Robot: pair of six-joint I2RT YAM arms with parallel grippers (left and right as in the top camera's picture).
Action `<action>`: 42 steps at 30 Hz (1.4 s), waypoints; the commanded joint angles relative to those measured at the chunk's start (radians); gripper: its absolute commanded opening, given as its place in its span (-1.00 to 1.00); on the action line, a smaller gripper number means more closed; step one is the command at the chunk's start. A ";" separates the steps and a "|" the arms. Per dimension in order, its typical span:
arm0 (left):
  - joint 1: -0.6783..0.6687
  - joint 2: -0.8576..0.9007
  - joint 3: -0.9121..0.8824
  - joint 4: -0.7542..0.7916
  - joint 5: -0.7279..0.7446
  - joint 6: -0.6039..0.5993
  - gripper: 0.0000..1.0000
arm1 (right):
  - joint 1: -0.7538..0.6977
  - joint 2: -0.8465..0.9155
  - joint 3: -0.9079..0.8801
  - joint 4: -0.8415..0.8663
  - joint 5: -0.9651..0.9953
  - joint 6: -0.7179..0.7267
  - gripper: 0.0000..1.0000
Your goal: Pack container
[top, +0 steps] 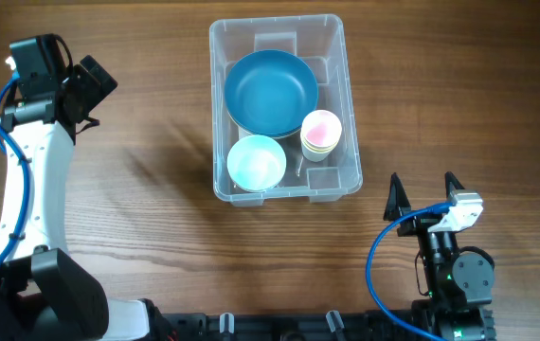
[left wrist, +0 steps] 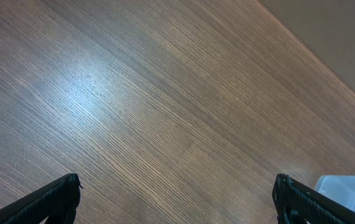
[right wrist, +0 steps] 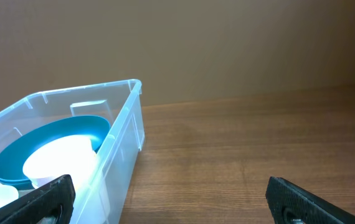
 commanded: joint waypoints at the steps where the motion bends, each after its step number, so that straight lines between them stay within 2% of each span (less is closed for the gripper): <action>1: 0.005 0.007 0.008 0.003 -0.010 0.000 0.99 | -0.005 -0.013 -0.008 0.002 0.017 0.021 0.99; 34: 0.003 0.006 0.008 0.003 -0.010 0.000 0.99 | -0.005 -0.013 -0.008 0.002 0.017 0.021 0.99; 38: 0.000 -0.031 0.008 -0.003 -0.008 0.000 0.99 | -0.005 -0.013 -0.008 0.002 0.016 0.020 1.00; 42: 0.000 -0.153 0.008 -0.004 0.091 0.000 1.00 | -0.005 -0.013 -0.008 0.002 0.017 0.021 0.99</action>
